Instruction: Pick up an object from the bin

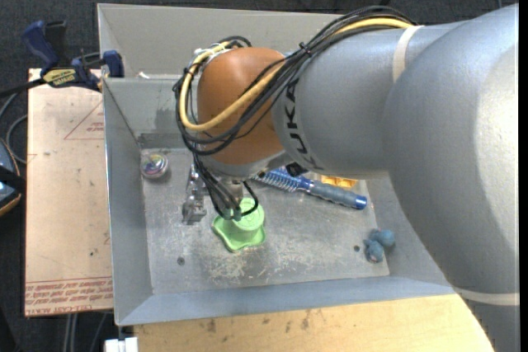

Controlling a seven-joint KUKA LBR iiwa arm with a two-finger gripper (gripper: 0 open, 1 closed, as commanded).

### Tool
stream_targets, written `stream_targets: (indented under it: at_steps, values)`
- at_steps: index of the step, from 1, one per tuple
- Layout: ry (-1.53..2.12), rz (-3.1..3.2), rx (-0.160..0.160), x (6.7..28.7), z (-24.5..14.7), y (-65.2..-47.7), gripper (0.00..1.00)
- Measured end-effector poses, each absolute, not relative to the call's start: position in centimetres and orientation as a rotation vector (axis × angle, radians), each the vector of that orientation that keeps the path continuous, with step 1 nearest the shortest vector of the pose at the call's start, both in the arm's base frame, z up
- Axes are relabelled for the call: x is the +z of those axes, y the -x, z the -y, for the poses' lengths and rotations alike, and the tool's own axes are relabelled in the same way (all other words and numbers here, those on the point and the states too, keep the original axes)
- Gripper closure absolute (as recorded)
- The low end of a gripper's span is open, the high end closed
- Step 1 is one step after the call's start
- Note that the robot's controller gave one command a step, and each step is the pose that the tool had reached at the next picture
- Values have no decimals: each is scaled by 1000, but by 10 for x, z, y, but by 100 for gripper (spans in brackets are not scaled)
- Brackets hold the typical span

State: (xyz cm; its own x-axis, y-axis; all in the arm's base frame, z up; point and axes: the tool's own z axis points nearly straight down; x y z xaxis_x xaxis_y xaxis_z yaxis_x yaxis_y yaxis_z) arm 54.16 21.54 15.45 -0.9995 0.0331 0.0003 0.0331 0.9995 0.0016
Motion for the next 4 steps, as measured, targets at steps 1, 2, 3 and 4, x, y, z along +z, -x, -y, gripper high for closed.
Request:
stream_targets:
  at_steps: [1, 2, 3, 4]
  values:
    - [52, 3141, -3, 154, -215, -542, 0]
    - [-81, 3135, 5, 147, -146, -490, 0]
    - [139, 3160, -22, 130, -109, -500, 0]
    - [166, 3145, -2, 159, -90, -527, 0]
